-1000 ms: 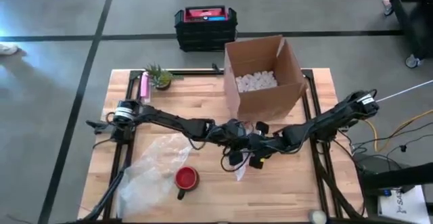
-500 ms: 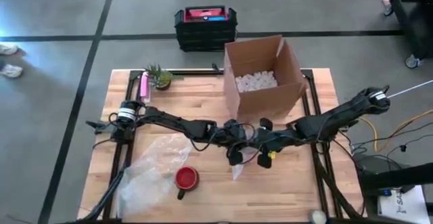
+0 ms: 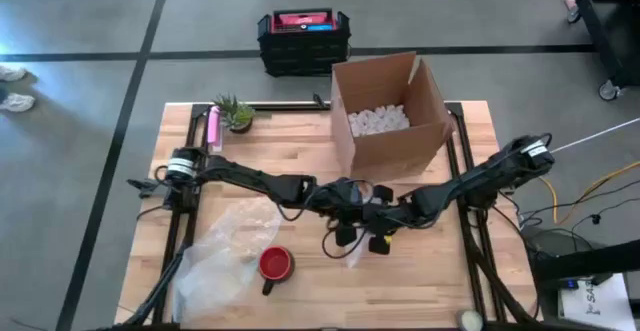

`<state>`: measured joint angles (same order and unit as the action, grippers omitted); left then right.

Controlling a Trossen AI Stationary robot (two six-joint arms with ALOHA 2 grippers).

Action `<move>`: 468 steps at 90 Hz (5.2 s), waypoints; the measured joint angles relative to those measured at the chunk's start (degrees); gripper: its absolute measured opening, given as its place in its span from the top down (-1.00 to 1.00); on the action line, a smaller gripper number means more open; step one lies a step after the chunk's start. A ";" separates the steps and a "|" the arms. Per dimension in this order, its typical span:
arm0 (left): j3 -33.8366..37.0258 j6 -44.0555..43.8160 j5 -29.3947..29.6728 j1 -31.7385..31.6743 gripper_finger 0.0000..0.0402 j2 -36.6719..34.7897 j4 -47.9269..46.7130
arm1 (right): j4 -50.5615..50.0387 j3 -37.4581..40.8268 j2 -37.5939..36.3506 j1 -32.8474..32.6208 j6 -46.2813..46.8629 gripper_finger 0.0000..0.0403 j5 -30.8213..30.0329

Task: Wrap mug
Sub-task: Wrap the orange mug with the right transparent bubble wrap

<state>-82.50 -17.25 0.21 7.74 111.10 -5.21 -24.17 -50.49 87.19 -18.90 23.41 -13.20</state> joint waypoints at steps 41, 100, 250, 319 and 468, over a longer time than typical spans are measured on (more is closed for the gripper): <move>-0.11 1.72 0.87 0.08 0.82 2.90 -2.03 | -14.54 -9.89 -8.51 0.05 -4.28 1.00 -5.64; 0.05 2.00 1.61 0.10 0.82 2.20 -3.99 | -1.01 -1.22 -1.16 3.45 -4.35 1.00 -5.61; -0.22 3.04 4.39 0.10 0.82 0.62 -10.72 | -11.28 -0.12 -9.84 3.26 1.31 1.00 -6.20; 0.05 3.28 4.30 0.08 0.82 -1.98 -9.63 | 4.32 -1.03 0.47 3.15 -3.06 1.00 0.67; -1.02 2.35 6.27 1.87 0.82 -9.70 -19.43 | 0.65 -2.50 0.72 2.84 -1.39 1.00 -2.90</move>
<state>-83.53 -14.90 6.48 9.61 101.40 -24.64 -23.52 -52.99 87.91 -16.05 22.02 -16.10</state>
